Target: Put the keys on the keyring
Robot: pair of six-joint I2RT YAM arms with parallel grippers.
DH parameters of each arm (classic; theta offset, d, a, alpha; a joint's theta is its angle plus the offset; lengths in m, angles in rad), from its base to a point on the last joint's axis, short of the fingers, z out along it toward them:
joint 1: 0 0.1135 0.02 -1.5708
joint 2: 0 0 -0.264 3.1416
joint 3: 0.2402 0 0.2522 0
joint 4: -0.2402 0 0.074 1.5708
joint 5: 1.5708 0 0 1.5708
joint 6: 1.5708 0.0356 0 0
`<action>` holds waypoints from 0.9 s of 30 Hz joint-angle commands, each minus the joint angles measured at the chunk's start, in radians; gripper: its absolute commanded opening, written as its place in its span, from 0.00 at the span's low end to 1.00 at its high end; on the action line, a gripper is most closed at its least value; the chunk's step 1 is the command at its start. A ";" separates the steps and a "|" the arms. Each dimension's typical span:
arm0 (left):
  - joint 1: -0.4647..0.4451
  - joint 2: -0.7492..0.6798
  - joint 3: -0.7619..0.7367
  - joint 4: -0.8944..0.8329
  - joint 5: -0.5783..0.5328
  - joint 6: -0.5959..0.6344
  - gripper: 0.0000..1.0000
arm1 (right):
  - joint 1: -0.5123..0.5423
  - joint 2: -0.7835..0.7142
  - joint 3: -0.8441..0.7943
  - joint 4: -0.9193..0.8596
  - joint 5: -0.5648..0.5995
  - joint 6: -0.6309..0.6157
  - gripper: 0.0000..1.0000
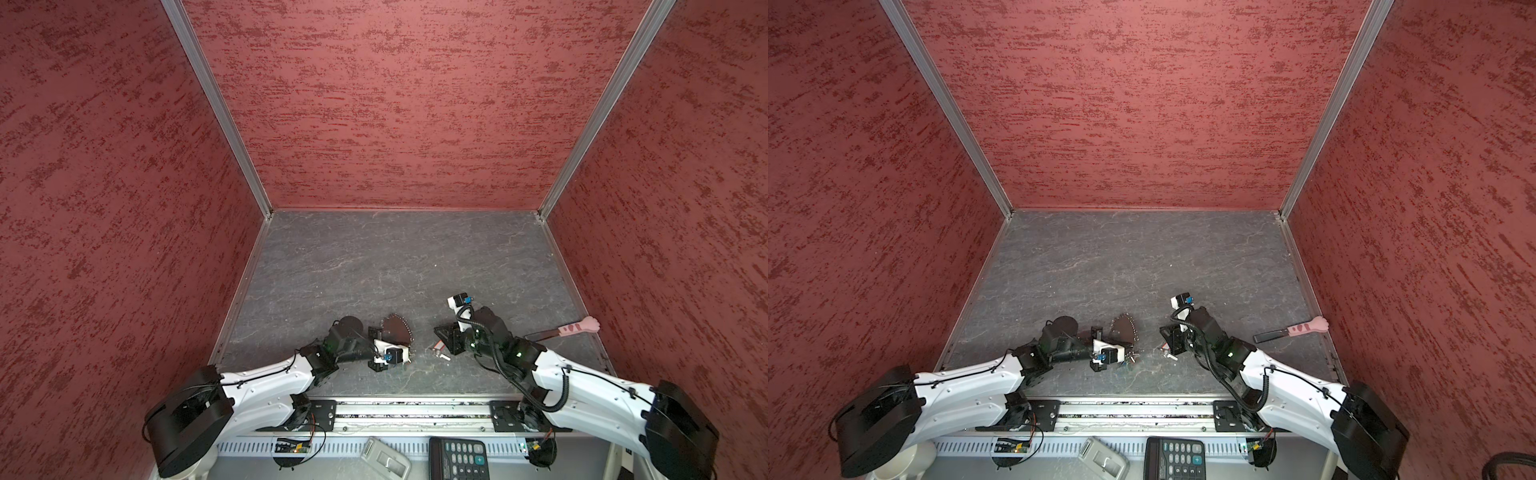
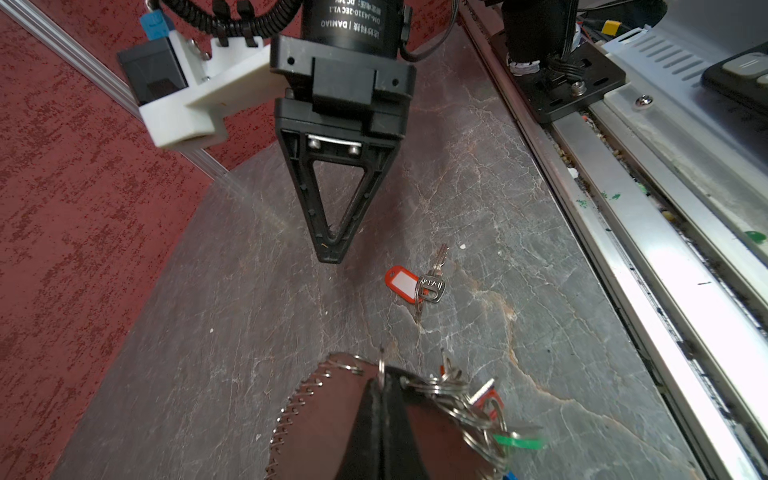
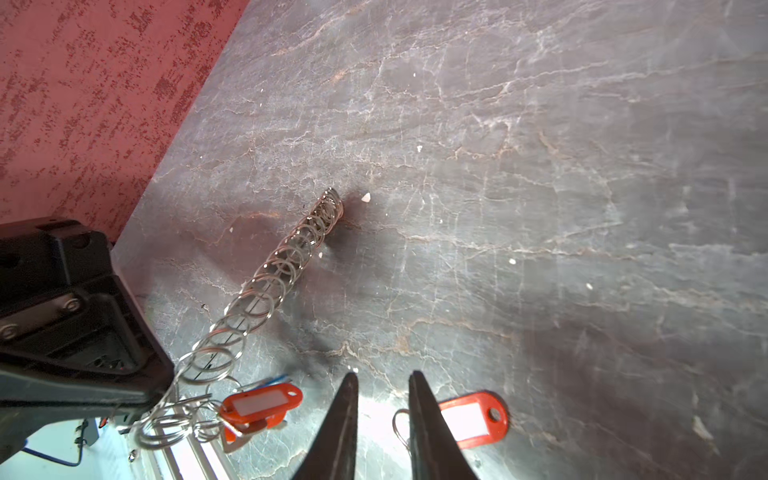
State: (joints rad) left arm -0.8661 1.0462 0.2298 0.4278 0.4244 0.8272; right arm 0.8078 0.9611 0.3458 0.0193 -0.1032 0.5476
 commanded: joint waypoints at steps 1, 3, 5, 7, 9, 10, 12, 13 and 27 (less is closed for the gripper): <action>-0.008 0.005 0.000 0.027 -0.017 0.010 0.00 | 0.001 -0.017 0.007 0.026 -0.037 0.020 0.24; -0.007 0.003 0.002 0.031 -0.010 -0.003 0.00 | 0.001 -0.026 -0.003 0.041 -0.045 0.008 0.25; -0.003 0.009 0.019 0.011 0.003 -0.036 0.00 | 0.001 -0.039 -0.019 0.072 -0.057 -0.001 0.25; 0.003 0.021 0.045 -0.013 0.014 -0.088 0.00 | 0.001 -0.048 -0.037 0.122 -0.076 -0.001 0.25; 0.025 0.032 0.066 -0.019 0.049 -0.158 0.00 | 0.001 -0.050 -0.054 0.175 -0.091 0.002 0.25; 0.043 0.034 0.075 -0.017 0.075 -0.201 0.00 | 0.001 -0.049 -0.061 0.199 -0.092 0.004 0.25; 0.082 0.035 0.092 -0.014 0.137 -0.293 0.00 | 0.002 -0.047 -0.068 0.232 -0.090 0.006 0.25; 0.104 0.037 0.097 -0.002 0.161 -0.350 0.00 | 0.002 -0.047 -0.072 0.248 -0.090 0.005 0.25; 0.165 0.089 0.130 0.040 0.294 -0.592 0.00 | 0.003 -0.096 -0.115 0.356 -0.171 -0.016 0.24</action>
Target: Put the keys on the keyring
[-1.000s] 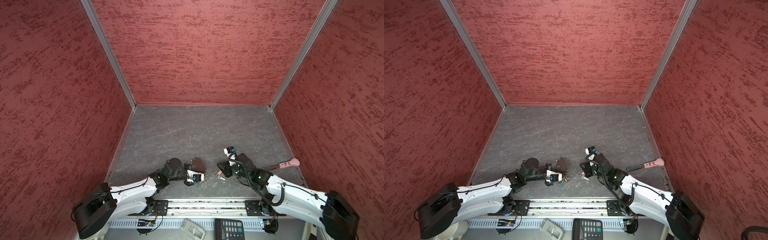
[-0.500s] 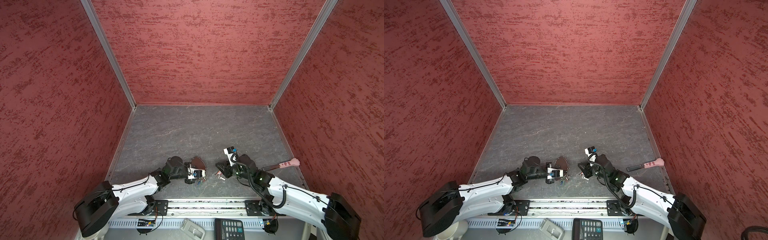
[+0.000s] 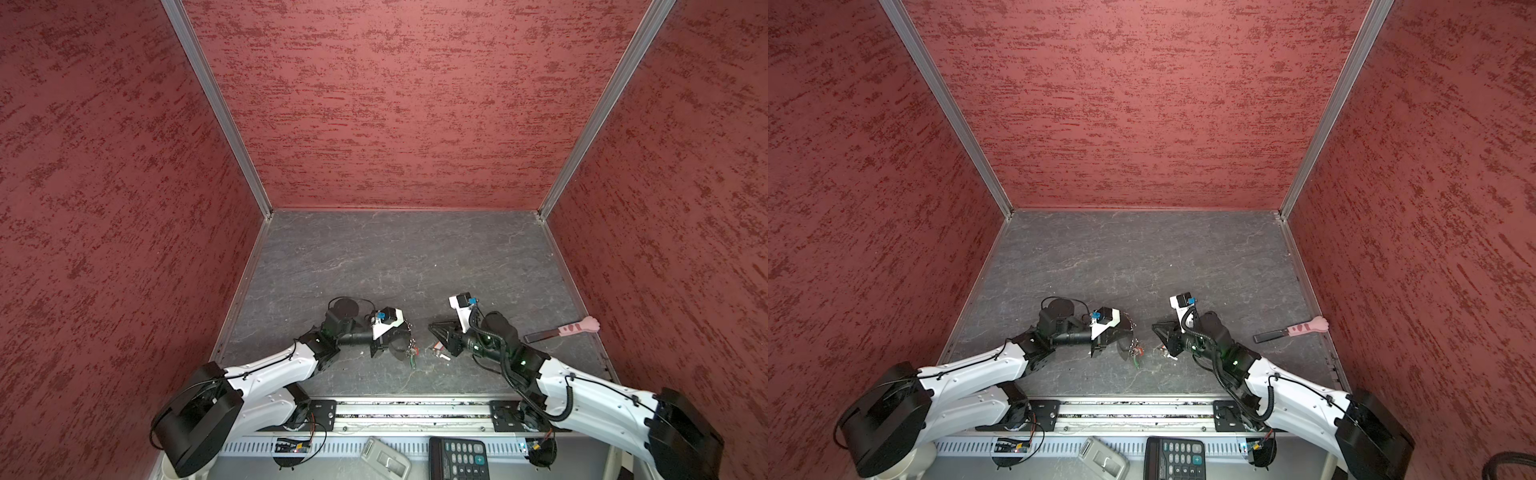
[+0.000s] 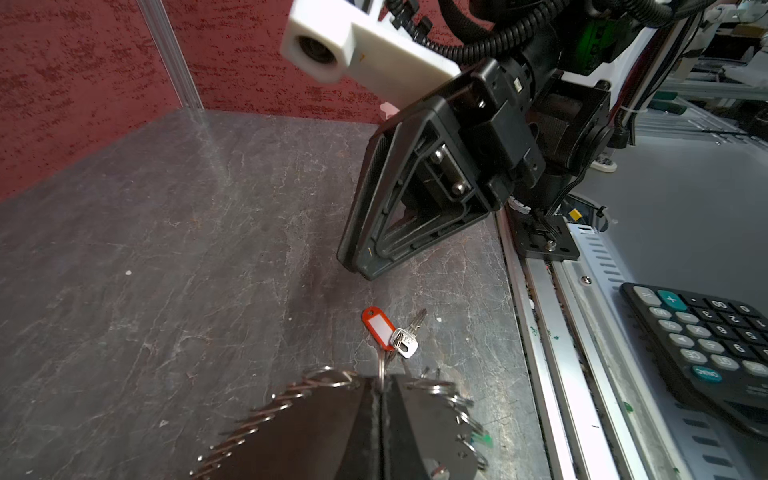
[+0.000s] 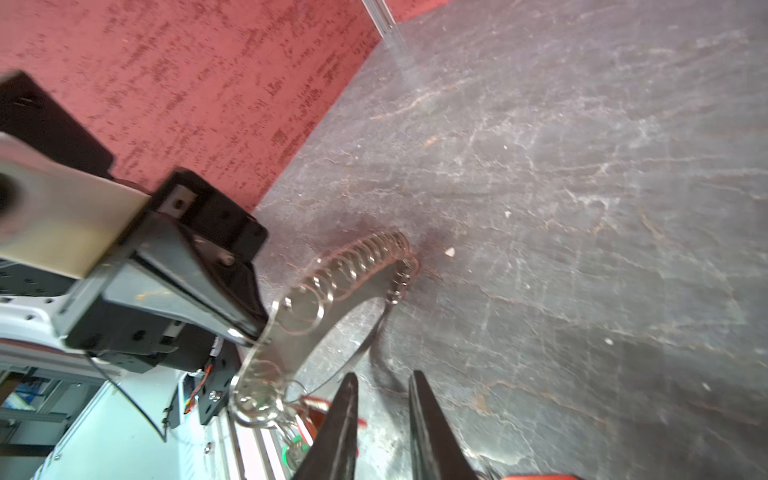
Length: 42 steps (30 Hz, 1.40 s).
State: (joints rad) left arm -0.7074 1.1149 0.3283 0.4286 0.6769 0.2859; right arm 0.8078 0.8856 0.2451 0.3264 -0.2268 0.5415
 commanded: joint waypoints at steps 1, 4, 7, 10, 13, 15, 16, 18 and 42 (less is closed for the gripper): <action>0.006 0.030 0.032 0.041 0.049 -0.051 0.00 | 0.004 -0.025 -0.018 0.059 -0.062 -0.013 0.25; 0.013 0.049 0.032 0.077 0.075 -0.052 0.00 | 0.011 -0.035 -0.044 0.132 -0.097 -0.028 0.26; 0.015 0.050 0.027 0.084 0.063 -0.049 0.00 | 0.019 -0.052 -0.047 0.115 -0.043 -0.046 0.26; 0.014 0.040 0.018 0.071 0.013 -0.031 0.00 | 0.020 -0.063 -0.004 -0.063 0.119 -0.031 0.26; 0.014 0.040 0.011 0.078 -0.006 -0.023 0.00 | 0.019 -0.037 0.021 -0.155 0.131 0.003 0.25; 0.015 0.047 0.005 0.088 -0.016 -0.019 0.00 | 0.020 -0.011 0.035 -0.205 0.123 0.050 0.25; 0.014 0.049 0.002 0.092 -0.021 -0.016 0.00 | 0.019 0.002 0.039 -0.228 0.114 0.061 0.24; 0.014 0.048 -0.006 0.110 -0.032 -0.015 0.00 | 0.019 0.029 0.047 -0.273 0.091 0.065 0.24; 0.014 0.047 0.002 0.091 -0.051 -0.017 0.00 | 0.089 0.240 0.165 -0.440 0.068 -0.051 0.29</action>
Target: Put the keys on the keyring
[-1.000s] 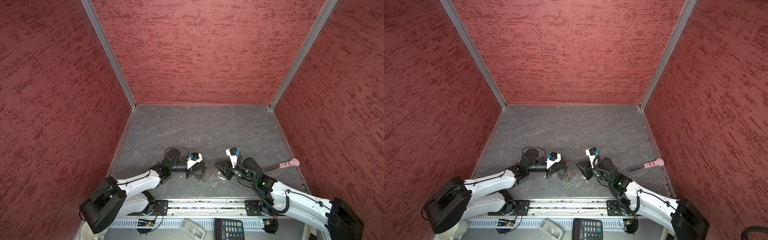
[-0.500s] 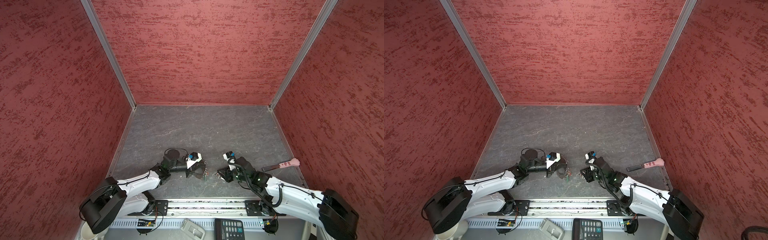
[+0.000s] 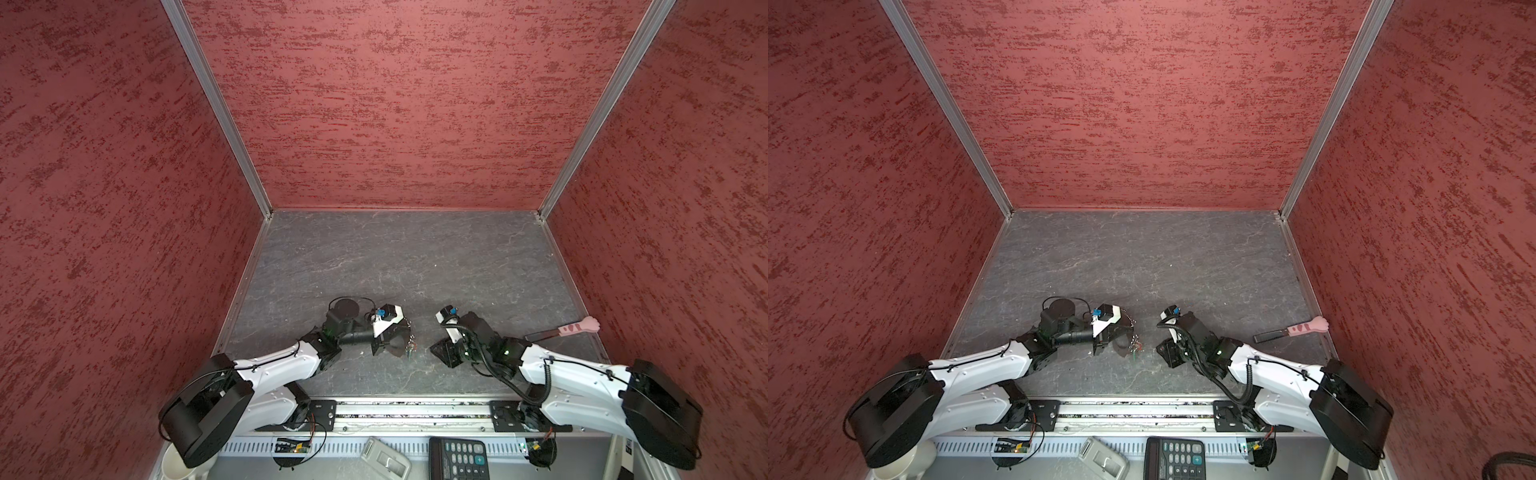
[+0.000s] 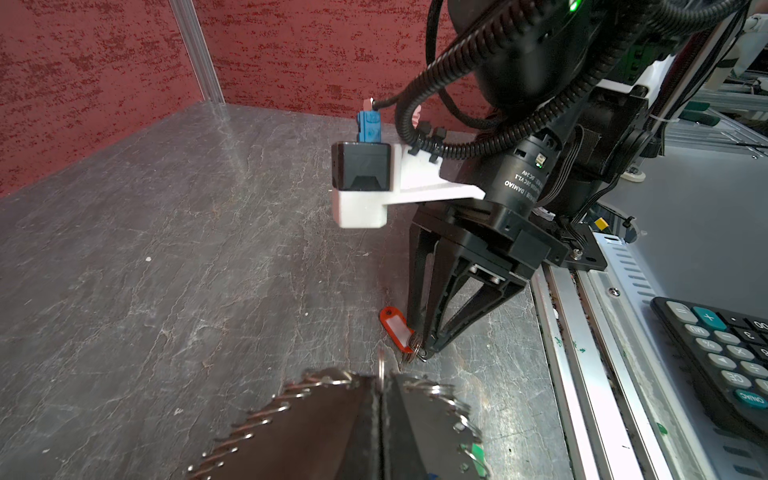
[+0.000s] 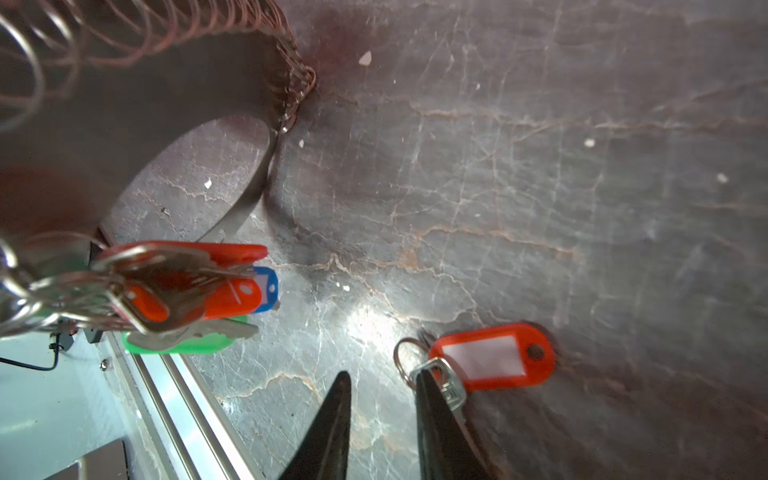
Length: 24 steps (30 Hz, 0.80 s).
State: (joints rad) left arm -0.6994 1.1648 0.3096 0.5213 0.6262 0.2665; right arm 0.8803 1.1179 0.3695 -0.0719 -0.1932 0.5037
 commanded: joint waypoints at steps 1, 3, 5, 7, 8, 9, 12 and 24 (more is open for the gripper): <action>0.006 -0.004 0.020 0.000 0.000 0.002 0.00 | 0.022 0.016 0.047 -0.057 0.051 -0.014 0.29; 0.005 -0.005 0.017 0.002 -0.003 0.002 0.00 | 0.032 0.034 0.058 -0.070 0.064 -0.022 0.30; 0.005 -0.003 0.019 0.002 -0.004 0.003 0.00 | 0.042 0.051 0.066 -0.068 0.074 -0.021 0.30; 0.004 -0.003 0.019 0.001 -0.005 0.002 0.00 | 0.045 0.069 0.073 -0.069 0.095 -0.016 0.30; 0.004 -0.004 0.019 0.000 -0.004 0.002 0.00 | 0.046 0.081 0.081 -0.075 0.107 -0.015 0.30; 0.003 -0.005 0.019 0.000 -0.004 0.002 0.00 | 0.046 0.092 0.088 -0.082 0.115 -0.018 0.30; 0.003 -0.012 0.016 -0.001 -0.003 0.004 0.00 | 0.049 0.120 0.110 -0.101 0.151 -0.019 0.30; 0.000 -0.008 0.019 -0.002 -0.001 0.004 0.00 | 0.051 0.121 0.124 -0.096 0.199 0.009 0.08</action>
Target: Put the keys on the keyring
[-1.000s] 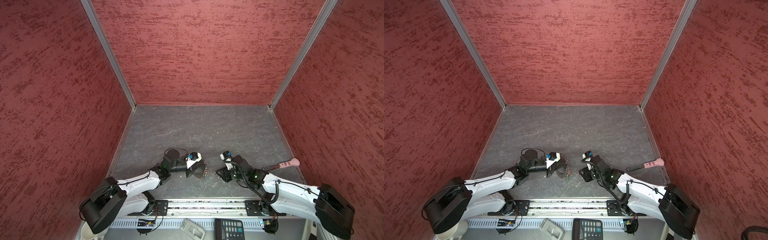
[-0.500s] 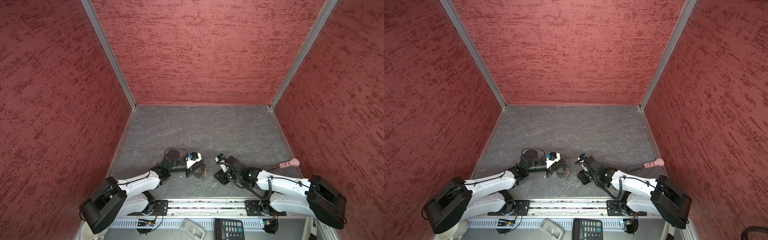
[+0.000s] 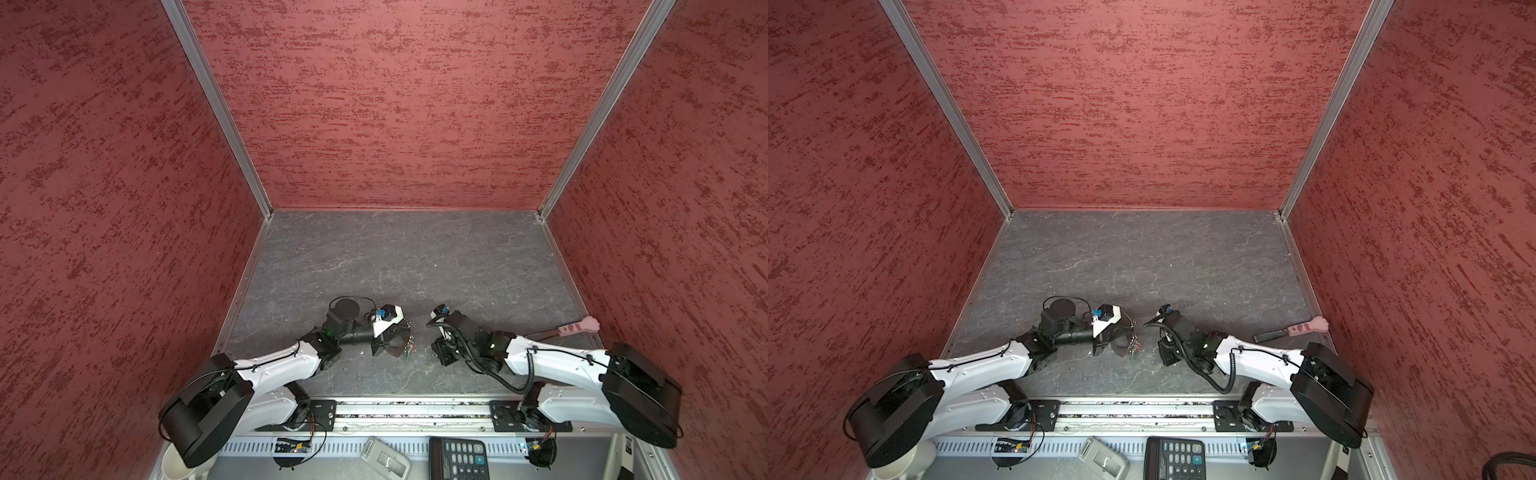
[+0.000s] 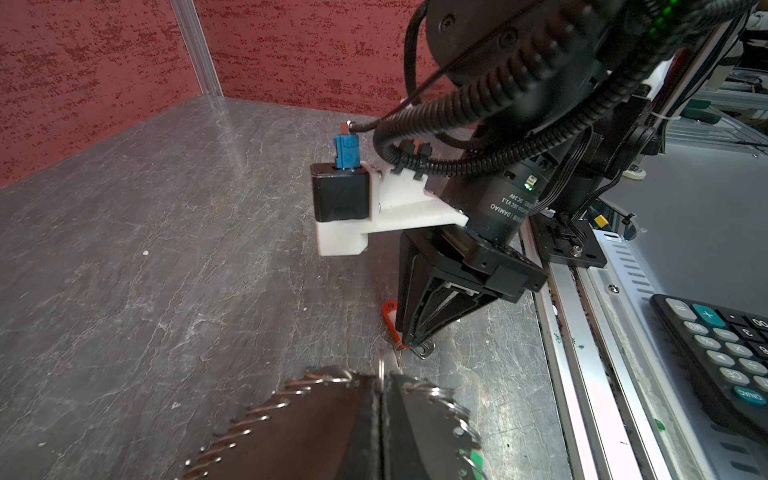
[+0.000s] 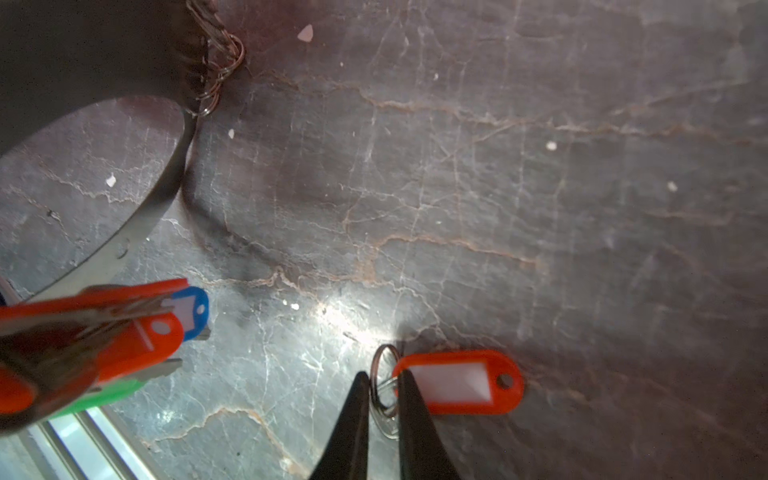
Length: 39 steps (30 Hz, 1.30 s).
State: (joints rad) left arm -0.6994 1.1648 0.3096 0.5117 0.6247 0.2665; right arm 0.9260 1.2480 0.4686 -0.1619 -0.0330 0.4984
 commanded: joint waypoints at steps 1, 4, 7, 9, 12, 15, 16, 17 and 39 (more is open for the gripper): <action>0.000 -0.008 0.019 0.005 0.001 0.004 0.00 | 0.005 -0.009 0.026 -0.012 0.042 0.014 0.04; 0.001 -0.006 0.019 0.005 -0.001 0.004 0.00 | 0.005 -0.017 0.022 -0.015 0.048 0.015 0.00; 0.000 -0.005 0.019 0.005 -0.001 0.006 0.00 | 0.005 -0.039 0.021 -0.027 0.071 0.014 0.00; -0.001 -0.005 0.019 0.005 -0.002 0.005 0.00 | 0.005 -0.070 0.010 -0.018 0.071 0.010 0.00; -0.001 -0.004 0.019 0.005 -0.004 0.007 0.00 | 0.005 -0.142 -0.029 0.048 0.030 -0.004 0.00; -0.001 -0.007 0.017 0.008 -0.005 0.007 0.00 | 0.005 -0.226 -0.098 0.164 -0.035 -0.010 0.00; -0.001 -0.008 0.017 0.007 -0.007 0.008 0.00 | 0.005 -0.251 -0.124 0.205 -0.054 -0.010 0.00; -0.001 -0.010 0.016 0.007 -0.009 0.008 0.00 | 0.005 -0.273 -0.145 0.239 -0.067 -0.012 0.00; -0.001 -0.019 0.003 0.031 -0.002 0.011 0.00 | 0.005 -0.449 -0.413 0.880 -0.139 -0.088 0.00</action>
State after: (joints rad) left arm -0.7006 1.1633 0.3096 0.5095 0.6109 0.2668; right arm 0.9260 0.7792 0.0620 0.5613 -0.1608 0.4416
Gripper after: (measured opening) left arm 0.046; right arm 0.040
